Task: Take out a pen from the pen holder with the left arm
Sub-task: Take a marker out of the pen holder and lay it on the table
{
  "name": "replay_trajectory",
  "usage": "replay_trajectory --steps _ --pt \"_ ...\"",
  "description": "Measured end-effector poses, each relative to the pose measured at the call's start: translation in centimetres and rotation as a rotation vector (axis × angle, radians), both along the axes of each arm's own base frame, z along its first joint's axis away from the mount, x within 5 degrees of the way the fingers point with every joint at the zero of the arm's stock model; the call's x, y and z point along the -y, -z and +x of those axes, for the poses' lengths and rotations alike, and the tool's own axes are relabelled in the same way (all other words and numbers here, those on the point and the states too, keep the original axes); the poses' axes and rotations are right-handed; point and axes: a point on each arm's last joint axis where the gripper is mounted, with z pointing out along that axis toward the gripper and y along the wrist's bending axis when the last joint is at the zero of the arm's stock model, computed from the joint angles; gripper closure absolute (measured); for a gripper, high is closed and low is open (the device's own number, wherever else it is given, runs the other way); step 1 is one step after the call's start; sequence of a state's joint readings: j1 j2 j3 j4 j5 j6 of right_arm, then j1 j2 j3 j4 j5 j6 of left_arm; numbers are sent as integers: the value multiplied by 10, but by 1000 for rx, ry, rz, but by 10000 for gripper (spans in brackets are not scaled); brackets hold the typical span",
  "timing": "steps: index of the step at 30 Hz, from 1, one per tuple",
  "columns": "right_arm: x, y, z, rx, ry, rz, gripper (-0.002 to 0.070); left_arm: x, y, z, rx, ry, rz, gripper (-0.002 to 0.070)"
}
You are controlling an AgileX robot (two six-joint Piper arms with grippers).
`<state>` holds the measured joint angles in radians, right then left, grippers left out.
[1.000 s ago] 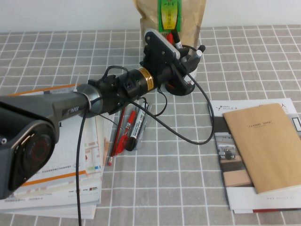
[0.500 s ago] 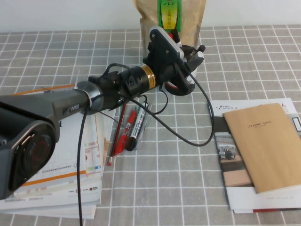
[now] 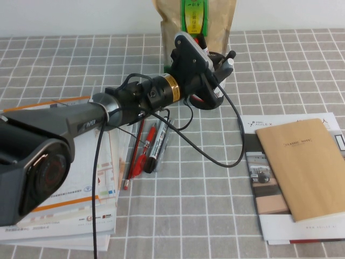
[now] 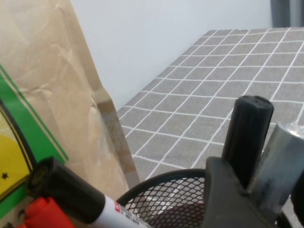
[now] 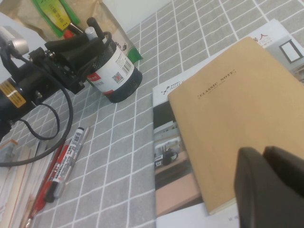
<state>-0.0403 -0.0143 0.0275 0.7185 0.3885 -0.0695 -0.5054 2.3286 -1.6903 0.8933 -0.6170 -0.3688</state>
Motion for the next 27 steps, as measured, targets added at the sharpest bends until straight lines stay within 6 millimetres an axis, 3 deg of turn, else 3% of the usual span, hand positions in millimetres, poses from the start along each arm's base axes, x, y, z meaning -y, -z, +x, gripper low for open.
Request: replay_trajectory --steps 12,20,27 --pt "0 0 0 0 0 0 689 1 -1 0 2 3 -2 404" --pt "0 0 0 0 0 0 689 4 -2 -2 9 9 -2 555" --pt "0 0 0 0 0 0 689 4 -3 -1 10 8 -5 561"
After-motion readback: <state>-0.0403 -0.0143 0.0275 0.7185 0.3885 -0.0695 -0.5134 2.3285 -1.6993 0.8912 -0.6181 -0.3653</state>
